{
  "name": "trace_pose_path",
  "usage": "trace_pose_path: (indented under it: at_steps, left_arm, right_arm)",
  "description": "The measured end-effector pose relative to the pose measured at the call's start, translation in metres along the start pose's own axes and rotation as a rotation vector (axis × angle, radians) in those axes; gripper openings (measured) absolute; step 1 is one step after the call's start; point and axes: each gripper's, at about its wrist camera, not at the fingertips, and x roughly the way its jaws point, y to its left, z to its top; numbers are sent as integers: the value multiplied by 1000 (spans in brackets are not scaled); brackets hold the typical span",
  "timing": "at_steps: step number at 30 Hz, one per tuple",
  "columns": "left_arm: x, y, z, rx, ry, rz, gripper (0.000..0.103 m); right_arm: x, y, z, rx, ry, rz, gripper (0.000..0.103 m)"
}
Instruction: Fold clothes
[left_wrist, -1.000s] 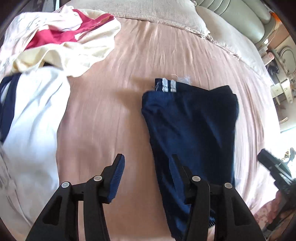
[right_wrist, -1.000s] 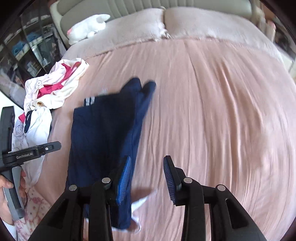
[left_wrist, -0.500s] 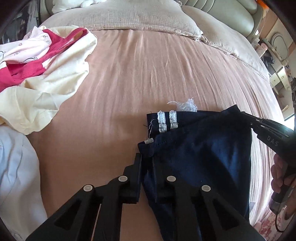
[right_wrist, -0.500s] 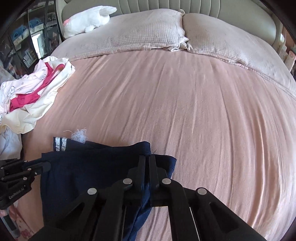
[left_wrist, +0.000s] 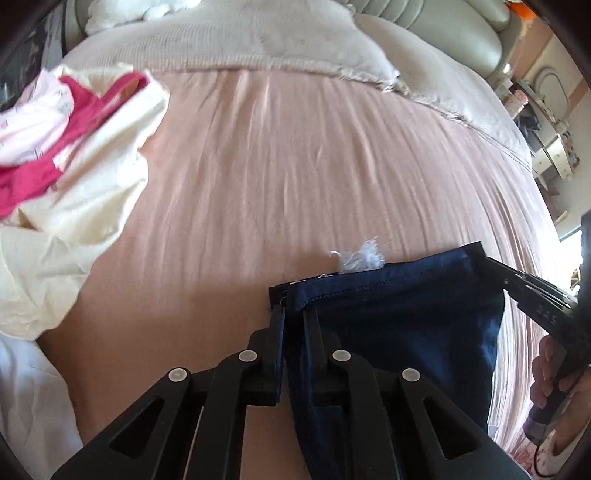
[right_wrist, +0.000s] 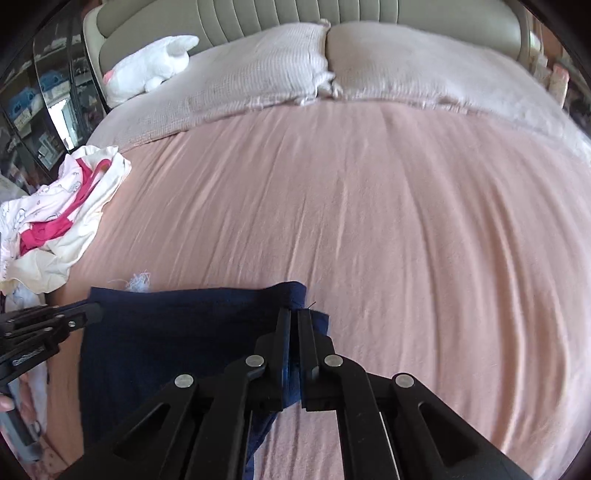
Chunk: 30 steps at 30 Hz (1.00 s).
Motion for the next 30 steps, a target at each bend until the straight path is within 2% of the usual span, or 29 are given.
trace_pose_path:
  at_steps: [2, 4, 6, 9, 10, 12, 14, 15, 16, 17, 18, 19, 20, 21, 23, 24, 25, 26, 27, 28, 30]
  left_arm:
    - [-8, 4, 0, -8, -49, 11, 14]
    - [-26, 1, -1, 12, -130, 13, 14]
    - [-42, -4, -3, 42, -191, -1, 14]
    - [-43, -14, -8, 102, -166, -55, 15]
    - [-40, -18, -11, 128, -148, -38, 15]
    - [-22, -22, -14, 159, -101, 42, 15]
    - [4, -22, -18, 160, -42, 106, 18]
    - [7, -21, -19, 162, -48, 112, 19]
    - [3, -20, -17, 158, -62, 127, 27]
    - [-3, -18, -13, 149, -63, 160, 40]
    - [-11, -16, -12, 142, -86, 174, 46]
    - [-21, -13, -11, 136, -126, 173, 57]
    - [-27, -13, -12, 147, -138, 144, 61]
    - [-29, -16, -14, 171, -129, 94, 61]
    - [-33, -24, -21, 236, -108, 18, 61]
    - [-29, -31, -26, 293, -93, 41, 61]
    - [-21, -37, -31, 336, -66, 110, 61]
    - [-10, -41, -35, 365, -30, 195, 61]
    - [-7, -42, -35, 356, -5, 224, 61]
    - [-8, -40, -33, 316, 12, 208, 60]
    - [-27, -38, -27, 232, 34, 142, 60]
  right_arm:
    - [-18, -15, -3, 100, -125, 82, 11]
    - [-36, -20, -1, 135, -190, 112, 33]
    - [-46, -13, 0, 91, -202, 134, 34]
    - [-40, 13, -6, -35, -92, 143, 33]
    - [-31, 23, -12, -80, -37, 125, 33]
    - [-8, 38, -25, -151, 32, 56, 33]
    - [-1, 43, -30, -181, -25, -42, 31]
    - [-1, 45, -31, -191, -61, -87, 31]
    - [-2, 46, -30, -199, -73, -134, 31]
    - [-4, 46, -28, -198, -83, -173, 31]
    - [-9, 42, -27, -177, -87, -195, 31]
    - [-14, 38, -27, -157, -89, -216, 34]
    - [-20, 32, -27, -138, -89, -234, 34]
    - [-25, 27, -29, -115, -81, -235, 34]
    - [-25, 23, -35, -80, -12, -147, 34]
    - [-23, 23, -38, -71, 28, -103, 34]
    - [-19, 26, -42, -80, 58, -103, 34]
    - [-16, 28, -46, -98, 70, -138, 34]
    - [-15, 29, -47, -111, 59, -162, 35]
    - [-15, 29, -48, -114, 52, -179, 38]
    - [-30, 25, -50, -65, 49, -144, 39]
